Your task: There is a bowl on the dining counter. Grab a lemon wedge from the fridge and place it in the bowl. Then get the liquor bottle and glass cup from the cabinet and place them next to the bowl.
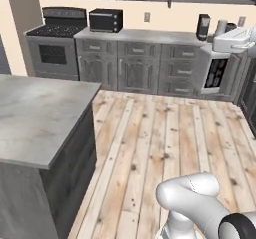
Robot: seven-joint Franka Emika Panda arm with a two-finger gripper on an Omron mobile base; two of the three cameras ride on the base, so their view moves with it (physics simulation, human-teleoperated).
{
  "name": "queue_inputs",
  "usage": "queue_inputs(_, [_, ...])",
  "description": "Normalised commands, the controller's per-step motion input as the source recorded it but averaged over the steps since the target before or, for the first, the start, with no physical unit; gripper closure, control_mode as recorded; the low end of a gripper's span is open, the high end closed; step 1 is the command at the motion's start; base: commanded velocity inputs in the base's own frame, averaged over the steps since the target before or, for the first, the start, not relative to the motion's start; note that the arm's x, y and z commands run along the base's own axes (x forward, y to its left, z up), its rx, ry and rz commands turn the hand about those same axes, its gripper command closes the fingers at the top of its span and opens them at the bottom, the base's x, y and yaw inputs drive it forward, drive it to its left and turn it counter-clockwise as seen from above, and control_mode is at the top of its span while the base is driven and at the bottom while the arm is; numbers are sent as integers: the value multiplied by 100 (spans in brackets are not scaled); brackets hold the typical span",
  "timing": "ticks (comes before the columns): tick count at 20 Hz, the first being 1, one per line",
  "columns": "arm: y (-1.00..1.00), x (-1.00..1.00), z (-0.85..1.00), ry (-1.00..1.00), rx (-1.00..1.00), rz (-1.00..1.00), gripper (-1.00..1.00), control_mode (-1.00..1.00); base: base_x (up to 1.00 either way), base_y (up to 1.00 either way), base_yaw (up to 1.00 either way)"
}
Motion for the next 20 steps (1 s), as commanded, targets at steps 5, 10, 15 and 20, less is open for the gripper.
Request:
queue_inputs(5, [0, 0, 0, 0, 0, 0, 100, 100, -100, 77, 15])
queue_inputs(10, [0, 0, 0, 0, 0, 0, 100, 100, -100, 87, 16])
queue_inputs(15, [0, 0, 0, 0, 0, 0, 100, 100, -99, 100, 16])
queue_inputs(20, [0, 0, 0, 0, 0, 0, 100, 100, -100, 99, 18])
